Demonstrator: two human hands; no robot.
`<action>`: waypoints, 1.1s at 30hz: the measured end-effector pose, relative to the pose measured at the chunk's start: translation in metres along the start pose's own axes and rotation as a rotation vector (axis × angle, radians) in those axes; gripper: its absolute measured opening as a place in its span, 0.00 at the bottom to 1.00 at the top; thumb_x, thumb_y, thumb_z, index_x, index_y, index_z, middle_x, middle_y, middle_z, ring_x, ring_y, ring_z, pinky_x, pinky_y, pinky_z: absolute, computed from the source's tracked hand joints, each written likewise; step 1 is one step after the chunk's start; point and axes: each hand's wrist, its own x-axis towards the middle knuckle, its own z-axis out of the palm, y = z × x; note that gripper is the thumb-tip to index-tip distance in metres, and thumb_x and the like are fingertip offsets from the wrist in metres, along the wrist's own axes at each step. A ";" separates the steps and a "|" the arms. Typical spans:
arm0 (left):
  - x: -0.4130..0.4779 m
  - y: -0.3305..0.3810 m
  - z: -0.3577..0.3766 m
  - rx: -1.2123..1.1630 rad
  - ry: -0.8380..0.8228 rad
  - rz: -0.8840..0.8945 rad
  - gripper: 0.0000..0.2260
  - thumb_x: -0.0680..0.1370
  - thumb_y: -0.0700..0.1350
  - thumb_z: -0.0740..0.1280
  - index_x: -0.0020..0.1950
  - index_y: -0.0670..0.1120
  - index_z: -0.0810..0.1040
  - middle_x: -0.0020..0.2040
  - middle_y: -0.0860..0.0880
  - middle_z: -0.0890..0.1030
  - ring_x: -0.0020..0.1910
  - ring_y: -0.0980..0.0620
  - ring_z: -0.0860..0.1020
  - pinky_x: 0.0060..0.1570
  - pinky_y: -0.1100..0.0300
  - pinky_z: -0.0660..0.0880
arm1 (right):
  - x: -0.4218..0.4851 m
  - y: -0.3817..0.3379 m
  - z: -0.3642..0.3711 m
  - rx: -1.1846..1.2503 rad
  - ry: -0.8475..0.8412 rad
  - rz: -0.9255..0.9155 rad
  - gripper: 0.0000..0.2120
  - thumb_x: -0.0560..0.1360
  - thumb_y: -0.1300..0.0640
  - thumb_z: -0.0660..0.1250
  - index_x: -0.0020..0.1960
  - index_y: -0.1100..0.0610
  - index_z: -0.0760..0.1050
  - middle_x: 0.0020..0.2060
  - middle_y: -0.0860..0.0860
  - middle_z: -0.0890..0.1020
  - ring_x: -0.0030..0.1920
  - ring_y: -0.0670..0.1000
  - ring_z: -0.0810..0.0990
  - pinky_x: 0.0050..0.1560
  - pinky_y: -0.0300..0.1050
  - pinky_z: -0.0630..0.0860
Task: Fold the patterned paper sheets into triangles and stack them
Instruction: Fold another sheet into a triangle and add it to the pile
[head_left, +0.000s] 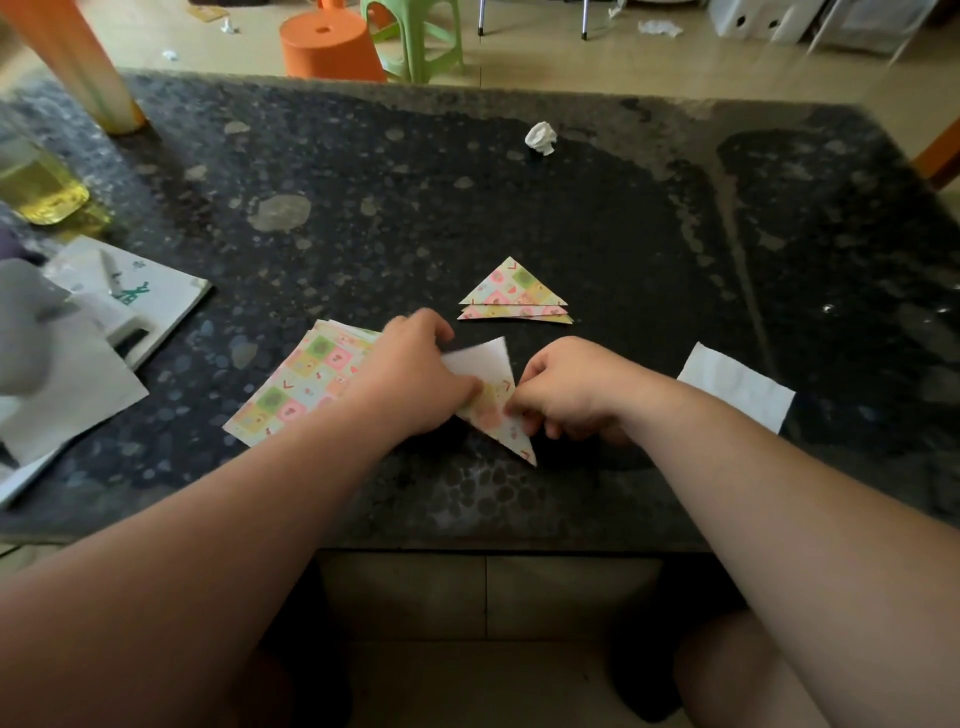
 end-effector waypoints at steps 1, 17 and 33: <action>-0.001 0.003 -0.002 -0.059 0.070 -0.014 0.25 0.73 0.54 0.77 0.65 0.52 0.71 0.60 0.52 0.71 0.52 0.53 0.74 0.48 0.59 0.69 | 0.000 0.001 -0.001 0.092 -0.015 0.006 0.03 0.78 0.59 0.70 0.48 0.59 0.82 0.33 0.53 0.86 0.27 0.48 0.80 0.25 0.39 0.73; -0.004 0.001 -0.005 -0.859 -0.455 -0.226 0.11 0.78 0.31 0.69 0.57 0.42 0.82 0.49 0.43 0.86 0.48 0.48 0.83 0.52 0.51 0.80 | -0.025 0.045 -0.034 -0.085 0.170 -0.400 0.39 0.71 0.59 0.80 0.72 0.35 0.65 0.51 0.45 0.84 0.43 0.43 0.85 0.47 0.39 0.82; -0.020 0.008 0.011 0.051 -0.022 0.354 0.13 0.75 0.48 0.76 0.57 0.57 0.80 0.54 0.59 0.73 0.56 0.57 0.73 0.60 0.59 0.71 | -0.023 0.069 0.004 -0.520 0.309 -0.588 0.07 0.79 0.50 0.70 0.55 0.48 0.84 0.44 0.41 0.75 0.50 0.48 0.78 0.50 0.48 0.78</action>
